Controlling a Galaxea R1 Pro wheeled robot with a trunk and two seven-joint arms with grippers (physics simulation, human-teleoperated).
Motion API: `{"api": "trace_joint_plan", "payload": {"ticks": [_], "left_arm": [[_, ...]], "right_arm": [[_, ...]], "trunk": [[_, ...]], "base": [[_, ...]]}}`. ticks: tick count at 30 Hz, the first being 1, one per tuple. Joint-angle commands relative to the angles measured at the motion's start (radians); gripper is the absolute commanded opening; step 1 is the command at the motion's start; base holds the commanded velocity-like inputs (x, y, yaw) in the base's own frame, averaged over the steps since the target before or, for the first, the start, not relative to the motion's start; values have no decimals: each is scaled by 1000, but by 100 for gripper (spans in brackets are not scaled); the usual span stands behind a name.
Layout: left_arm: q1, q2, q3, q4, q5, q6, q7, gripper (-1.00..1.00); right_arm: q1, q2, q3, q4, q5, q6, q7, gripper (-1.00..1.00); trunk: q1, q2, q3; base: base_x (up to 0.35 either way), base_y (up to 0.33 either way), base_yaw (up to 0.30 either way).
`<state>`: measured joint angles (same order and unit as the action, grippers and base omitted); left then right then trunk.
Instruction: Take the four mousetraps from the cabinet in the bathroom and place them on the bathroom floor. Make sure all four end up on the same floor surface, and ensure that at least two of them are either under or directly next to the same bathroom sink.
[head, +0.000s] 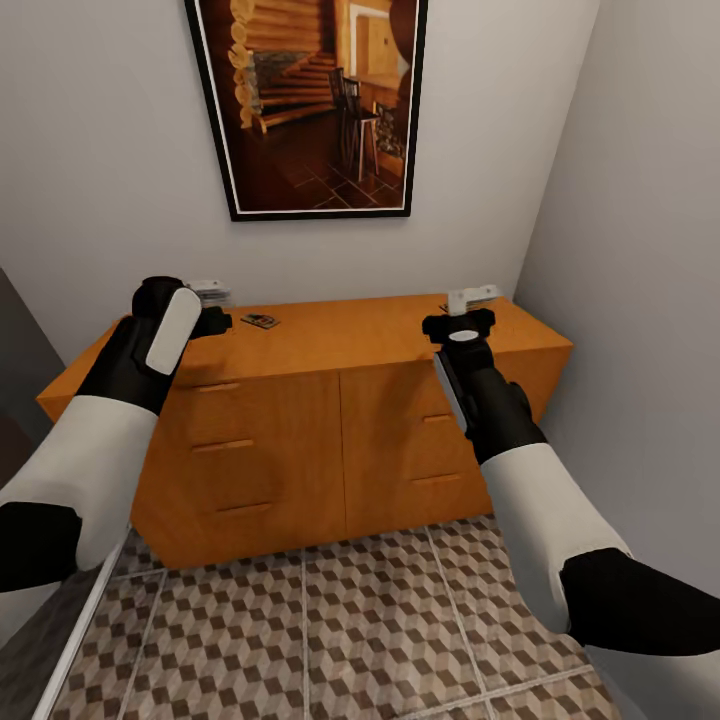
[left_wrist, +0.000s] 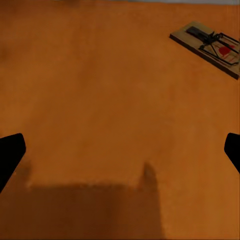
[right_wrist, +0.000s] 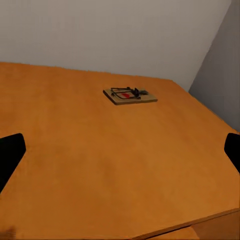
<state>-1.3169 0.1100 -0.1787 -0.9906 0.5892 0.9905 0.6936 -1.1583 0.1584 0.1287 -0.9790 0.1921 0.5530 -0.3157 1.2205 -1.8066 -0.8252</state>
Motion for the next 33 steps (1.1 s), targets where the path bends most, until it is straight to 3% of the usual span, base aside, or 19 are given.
{"api": "trace_joint_plan", "payload": {"ticks": [1,4,9,17,25,33], "left_arm": [[-4,1,-4,-1,8,2,10,100],[-15,-1,-4,-2,-1,2,8,100],[-18,-16,-5,-8,0,4,5,100],[-4,-41,-8,-49,2,7,-2,100],[39,-58,-8,-107,3,5,-90,100],[43,-71,-7,-88,7,9,-148,100]], "right_arm": [[-1,0,5,-6,-4,8,-2,100],[-1,-2,25,-23,-40,11,-3,100],[-1,-4,47,-28,-52,36,3,100],[3,-5,60,-39,-57,73,72,100],[4,-9,56,-44,-167,76,79,100],[5,-10,56,-40,-188,77,76,100]], "trunk": [[0,0,-1],[0,0,-1],[0,0,-1],[0,0,-1],[0,0,-1],[0,0,-1]], "base": [[0,0,0],[0,0,0],[0,0,0],[0,0,0],[11,-6,0],[189,-118,0]]}}
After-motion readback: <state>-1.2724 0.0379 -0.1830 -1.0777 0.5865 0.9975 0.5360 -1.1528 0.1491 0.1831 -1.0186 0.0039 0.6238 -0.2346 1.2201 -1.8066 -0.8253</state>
